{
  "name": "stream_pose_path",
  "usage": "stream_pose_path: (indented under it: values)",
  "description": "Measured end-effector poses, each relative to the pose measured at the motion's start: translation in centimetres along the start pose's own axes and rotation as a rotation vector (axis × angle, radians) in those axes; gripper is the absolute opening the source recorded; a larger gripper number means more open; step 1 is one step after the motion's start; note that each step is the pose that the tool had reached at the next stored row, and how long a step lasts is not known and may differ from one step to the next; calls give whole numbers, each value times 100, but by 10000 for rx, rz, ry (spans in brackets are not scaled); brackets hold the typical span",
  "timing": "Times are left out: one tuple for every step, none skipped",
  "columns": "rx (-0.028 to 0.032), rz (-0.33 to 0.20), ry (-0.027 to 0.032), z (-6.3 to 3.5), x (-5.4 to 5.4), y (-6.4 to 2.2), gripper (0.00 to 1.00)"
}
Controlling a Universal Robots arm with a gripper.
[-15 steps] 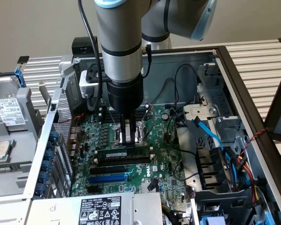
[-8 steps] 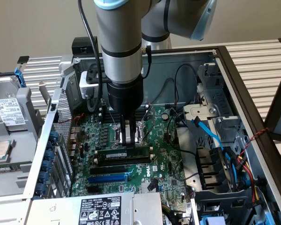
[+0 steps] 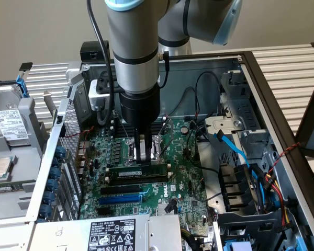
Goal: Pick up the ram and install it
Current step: 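Insert the ram into the slot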
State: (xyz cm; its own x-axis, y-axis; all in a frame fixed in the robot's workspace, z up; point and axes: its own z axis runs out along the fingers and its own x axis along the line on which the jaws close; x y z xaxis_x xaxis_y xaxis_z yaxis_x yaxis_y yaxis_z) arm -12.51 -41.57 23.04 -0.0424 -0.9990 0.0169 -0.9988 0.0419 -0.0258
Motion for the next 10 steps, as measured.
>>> stream_pose_path:
  values:
    - [-2,1,0,0,0,0,13]
    - [-9,1,0,1,1,1,13]
    - [-23,0,1,3,1,1,13]
    - [-36,0,2,5,1,1,13]
    - [-48,0,4,6,1,1,13]
    - [-58,0,3,7,1,1,13]
    - [-65,-1,3,8,1,0,13]
    - [-69,-1,4,9,1,0,13]
    - [-69,-1,3,10,1,0,13]
    - [-70,-1,4,11,1,0,13]
